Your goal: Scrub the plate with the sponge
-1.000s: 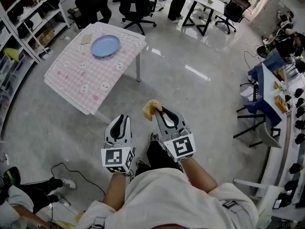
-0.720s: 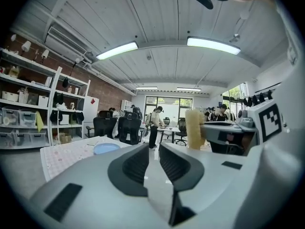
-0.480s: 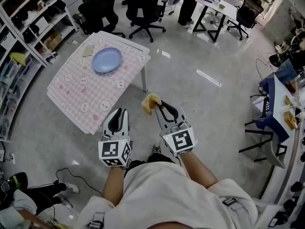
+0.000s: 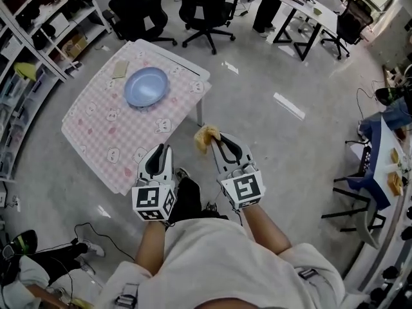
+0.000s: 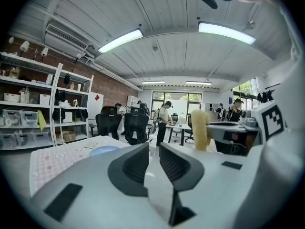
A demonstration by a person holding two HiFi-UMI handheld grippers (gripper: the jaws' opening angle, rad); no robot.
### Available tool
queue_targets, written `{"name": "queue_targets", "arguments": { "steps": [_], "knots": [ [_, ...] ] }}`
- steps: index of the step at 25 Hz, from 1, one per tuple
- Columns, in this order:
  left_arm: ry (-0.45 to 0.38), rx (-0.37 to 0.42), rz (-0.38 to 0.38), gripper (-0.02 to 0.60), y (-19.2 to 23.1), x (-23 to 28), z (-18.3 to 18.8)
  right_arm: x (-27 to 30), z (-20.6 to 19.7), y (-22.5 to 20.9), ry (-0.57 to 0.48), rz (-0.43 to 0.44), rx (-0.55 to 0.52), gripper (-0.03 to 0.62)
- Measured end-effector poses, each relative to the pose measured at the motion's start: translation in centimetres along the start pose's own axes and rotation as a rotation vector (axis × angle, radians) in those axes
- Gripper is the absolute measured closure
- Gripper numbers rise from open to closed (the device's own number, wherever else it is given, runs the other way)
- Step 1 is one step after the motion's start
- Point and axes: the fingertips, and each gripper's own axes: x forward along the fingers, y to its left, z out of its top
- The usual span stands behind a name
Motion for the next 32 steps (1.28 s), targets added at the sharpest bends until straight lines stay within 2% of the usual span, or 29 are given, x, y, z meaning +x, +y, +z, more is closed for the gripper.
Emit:
{"name": "queue_targets", "arguments": {
  "steps": [9, 15, 19, 26, 32],
  "knots": [
    [0.010, -0.029, 0.011, 0.502, 8.1, 10.3, 2.5, 12.6, 0.1, -3.7, 0.031, 0.016, -0.033, 0.549],
    [0.020, -0.038, 0.013, 0.505, 15.2, 16.6, 4.3, 22.0, 0.6, -4.7, 0.054, 0.036, -0.066, 0.549],
    [0.032, -0.068, 0.041, 0.506, 19.6, 19.2, 4.6, 27.3, 0.4, -4.5, 0.076, 0.076, -0.090, 0.549],
    [0.081, -0.144, 0.159, 0.508, 25.4, 21.6, 3.2, 35.9, -0.8, -4.4, 0.116, 0.205, -0.108, 0.549],
    [0.087, -0.253, 0.307, 0.508, 30.3, 24.7, 1.8, 44.7, -2.3, -4.1, 0.142, 0.427, -0.139, 0.549]
  ]
}}
